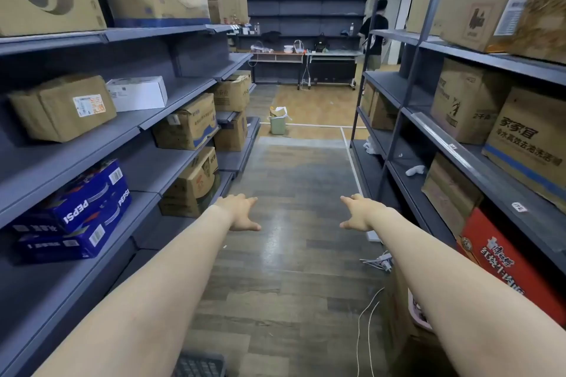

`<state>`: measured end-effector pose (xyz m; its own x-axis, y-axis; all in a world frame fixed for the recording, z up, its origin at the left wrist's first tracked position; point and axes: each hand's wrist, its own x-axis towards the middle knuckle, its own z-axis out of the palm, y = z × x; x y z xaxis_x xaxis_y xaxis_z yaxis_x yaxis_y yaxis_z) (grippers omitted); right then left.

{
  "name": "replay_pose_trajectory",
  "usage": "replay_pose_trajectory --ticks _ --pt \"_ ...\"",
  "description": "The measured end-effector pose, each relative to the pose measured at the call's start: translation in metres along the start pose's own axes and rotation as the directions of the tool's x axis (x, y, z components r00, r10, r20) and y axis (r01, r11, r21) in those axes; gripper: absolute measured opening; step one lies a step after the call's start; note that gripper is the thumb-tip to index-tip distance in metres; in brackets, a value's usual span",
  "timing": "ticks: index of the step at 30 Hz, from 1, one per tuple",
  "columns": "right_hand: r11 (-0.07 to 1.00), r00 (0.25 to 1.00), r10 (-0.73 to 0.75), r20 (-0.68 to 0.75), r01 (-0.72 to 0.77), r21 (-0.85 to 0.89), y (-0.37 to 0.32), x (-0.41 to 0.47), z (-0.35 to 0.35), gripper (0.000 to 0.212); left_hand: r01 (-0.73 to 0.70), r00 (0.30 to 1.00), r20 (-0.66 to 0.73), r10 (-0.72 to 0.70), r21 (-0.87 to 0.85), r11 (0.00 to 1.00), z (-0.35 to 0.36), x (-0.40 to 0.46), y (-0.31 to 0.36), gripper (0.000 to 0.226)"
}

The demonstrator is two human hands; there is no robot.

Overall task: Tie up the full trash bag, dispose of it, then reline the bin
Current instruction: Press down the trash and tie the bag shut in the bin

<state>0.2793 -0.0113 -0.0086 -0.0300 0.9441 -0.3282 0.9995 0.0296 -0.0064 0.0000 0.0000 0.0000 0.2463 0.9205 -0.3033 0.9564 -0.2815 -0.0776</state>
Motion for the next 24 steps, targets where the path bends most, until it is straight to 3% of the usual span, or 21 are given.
replay_pose_trajectory --ticks 12,16,24 --pt "0.997 0.997 0.081 0.016 -0.082 0.014 -0.007 0.102 -0.030 0.077 -0.024 1.000 -0.013 0.025 0.008 1.000 -0.034 0.108 -0.035 0.083" --pt "0.998 0.999 0.039 -0.018 -0.038 0.049 -0.025 0.155 -0.055 0.079 -0.025 0.999 -0.036 0.025 -0.001 1.000 -0.049 0.154 -0.059 0.084" --pt "0.999 0.999 0.028 0.045 -0.029 0.014 -0.038 0.225 -0.064 0.079 -0.041 0.999 -0.031 0.041 -0.001 0.999 -0.049 0.217 -0.090 0.083"
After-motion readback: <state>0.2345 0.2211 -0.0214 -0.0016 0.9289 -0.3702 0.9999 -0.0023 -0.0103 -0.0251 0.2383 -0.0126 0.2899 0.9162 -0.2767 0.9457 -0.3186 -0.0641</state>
